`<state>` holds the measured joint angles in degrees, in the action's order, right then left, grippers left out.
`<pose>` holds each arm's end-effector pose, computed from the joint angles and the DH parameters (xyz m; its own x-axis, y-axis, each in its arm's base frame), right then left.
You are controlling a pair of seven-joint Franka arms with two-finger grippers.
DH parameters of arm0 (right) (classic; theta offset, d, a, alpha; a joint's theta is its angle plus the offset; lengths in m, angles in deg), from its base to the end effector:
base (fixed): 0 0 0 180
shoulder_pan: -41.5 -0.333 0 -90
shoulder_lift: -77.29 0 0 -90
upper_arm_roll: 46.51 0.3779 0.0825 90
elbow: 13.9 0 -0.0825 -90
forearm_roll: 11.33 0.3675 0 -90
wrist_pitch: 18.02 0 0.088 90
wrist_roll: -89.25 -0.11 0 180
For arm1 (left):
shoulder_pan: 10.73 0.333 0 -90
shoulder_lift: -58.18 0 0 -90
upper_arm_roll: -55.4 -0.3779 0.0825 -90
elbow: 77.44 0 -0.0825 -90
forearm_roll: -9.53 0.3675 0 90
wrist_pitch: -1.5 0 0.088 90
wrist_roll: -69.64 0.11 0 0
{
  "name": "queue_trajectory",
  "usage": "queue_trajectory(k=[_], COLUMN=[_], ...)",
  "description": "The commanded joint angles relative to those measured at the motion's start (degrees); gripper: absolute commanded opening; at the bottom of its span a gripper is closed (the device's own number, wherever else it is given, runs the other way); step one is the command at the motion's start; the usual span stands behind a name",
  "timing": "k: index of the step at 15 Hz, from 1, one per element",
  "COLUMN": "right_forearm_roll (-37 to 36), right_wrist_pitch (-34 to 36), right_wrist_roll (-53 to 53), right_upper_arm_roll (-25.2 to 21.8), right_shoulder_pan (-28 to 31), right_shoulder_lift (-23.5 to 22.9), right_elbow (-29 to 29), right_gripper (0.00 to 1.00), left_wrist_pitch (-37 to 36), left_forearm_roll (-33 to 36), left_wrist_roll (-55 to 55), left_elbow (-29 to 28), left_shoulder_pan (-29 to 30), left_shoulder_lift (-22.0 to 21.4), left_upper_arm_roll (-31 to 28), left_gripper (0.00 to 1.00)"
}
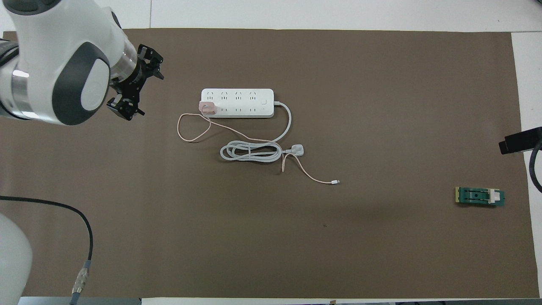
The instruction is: Plug charger into power strip
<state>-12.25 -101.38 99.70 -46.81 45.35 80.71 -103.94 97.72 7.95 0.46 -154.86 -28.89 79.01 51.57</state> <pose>0.5019 -0.0385 0.7044 0.9924 0.1080 -0.0588 0.1085 -0.9941 0.0051 0.6472 -0.1771 0.5731 0.5758 0.8174 -0.0156 0.8168 -0.5760 -0.0311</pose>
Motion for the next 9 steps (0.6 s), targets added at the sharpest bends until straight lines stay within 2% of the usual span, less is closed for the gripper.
queue_trajectory(k=[1, 5, 8, 9], right_forearm_roll=[1.10, 1.10, 1.11, 1.10], right_wrist_pitch=[0.13, 0.13, 0.13, 0.13], right_wrist_roll=[-0.52, -0.52, -0.52, -0.52], right_upper_arm_roll=[0.39, 0.39, 0.39, 0.39], right_shoulder_pan=[0.63, 0.63, 0.63, 0.63], right_shoulder_lift=[1.15, 1.15, 1.15, 1.15], right_elbow=[-1.19, -1.19, -1.19, -1.19], right_gripper=[1.00, 1.00, 1.00, 1.00], left_wrist_pitch=[-6.72, -12.01, -11.24, -10.62], left_forearm_roll=[-0.71, -0.54, 3.57, 3.94], left_wrist_roll=[19.72, 38.03, 61.89, 64.50], left_elbow=[-2.03, -1.86, -1.77, -1.77], left_shoulder_pan=[5.12, 9.36, 10.59, 10.94], left_shoulder_lift=[-5.52, -7.82, -7.82, -7.82], left_upper_arm_roll=[0.31, 0.23, 0.05, 0.23], left_gripper=[1.00, 1.00, 1.00, 1.00])
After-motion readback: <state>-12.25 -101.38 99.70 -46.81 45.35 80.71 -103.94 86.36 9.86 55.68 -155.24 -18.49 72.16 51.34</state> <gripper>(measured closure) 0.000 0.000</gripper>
